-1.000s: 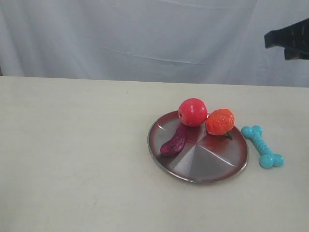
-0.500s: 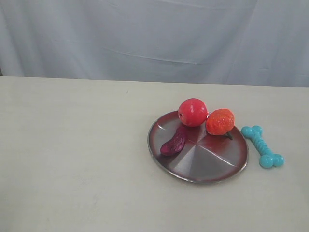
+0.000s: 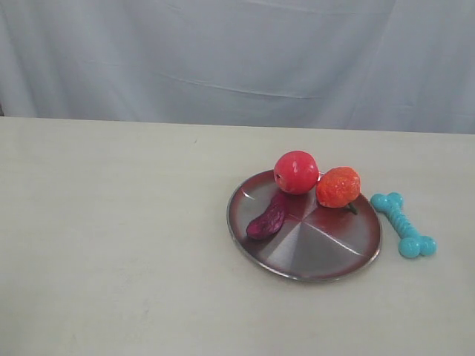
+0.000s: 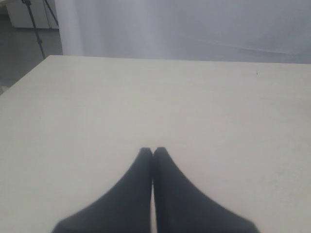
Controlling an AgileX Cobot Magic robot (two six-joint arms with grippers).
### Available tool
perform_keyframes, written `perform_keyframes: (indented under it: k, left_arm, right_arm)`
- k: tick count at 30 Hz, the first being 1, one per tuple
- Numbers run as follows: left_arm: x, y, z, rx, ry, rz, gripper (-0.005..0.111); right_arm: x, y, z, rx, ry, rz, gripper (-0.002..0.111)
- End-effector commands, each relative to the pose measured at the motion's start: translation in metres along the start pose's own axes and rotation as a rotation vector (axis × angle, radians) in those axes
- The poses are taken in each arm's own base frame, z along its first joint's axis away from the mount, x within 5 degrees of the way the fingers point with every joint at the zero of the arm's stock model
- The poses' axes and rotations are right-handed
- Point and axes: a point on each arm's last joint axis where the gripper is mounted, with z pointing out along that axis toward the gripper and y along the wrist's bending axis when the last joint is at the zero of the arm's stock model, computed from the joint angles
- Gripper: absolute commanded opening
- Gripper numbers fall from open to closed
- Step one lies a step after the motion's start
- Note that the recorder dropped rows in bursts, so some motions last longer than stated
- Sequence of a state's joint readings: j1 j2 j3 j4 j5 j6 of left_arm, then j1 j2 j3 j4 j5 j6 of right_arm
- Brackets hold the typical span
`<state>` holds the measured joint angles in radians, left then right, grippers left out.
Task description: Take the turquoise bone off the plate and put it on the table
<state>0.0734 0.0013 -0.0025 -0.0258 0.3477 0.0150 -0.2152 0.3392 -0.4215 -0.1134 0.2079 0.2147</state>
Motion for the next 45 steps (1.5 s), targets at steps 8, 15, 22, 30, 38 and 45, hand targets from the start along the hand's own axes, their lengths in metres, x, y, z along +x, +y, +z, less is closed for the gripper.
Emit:
perform_keyframes:
  k: [8, 15, 22, 30, 38, 45]
  left_arm:
    - [0.000, 0.000, 0.000, -0.002, -0.004, -0.011, 0.000]
    - [0.000, 0.000, 0.000, -0.002, -0.004, -0.011, 0.000]
    - [0.000, 0.000, 0.000, -0.002, -0.004, -0.011, 0.000]
    - [0.000, 0.000, 0.000, -0.002, -0.004, -0.011, 0.000]
    - [0.000, 0.000, 0.000, -0.002, -0.004, -0.011, 0.000]
    - [0.000, 0.000, 0.000, -0.002, -0.004, -0.011, 0.000]
  right_arm:
    - [-0.006, 0.001, -0.013, -0.015, -0.085, 0.016, 0.000]
    - [-0.007, 0.000, -0.019, -0.012, -0.116, 0.016, 0.000]
    - [-0.013, -0.002, -0.043, 0.046, -0.240, 0.014, 0.000]
    - [-0.015, -0.001, -0.069, 0.063, -0.363, 0.000, 0.000]
    - [-0.007, -0.004, -0.066, 0.094, -0.275, -0.020, 0.000]
    - [0.025, -0.009, -0.051, 0.113, -0.148, -0.021, 0.000]
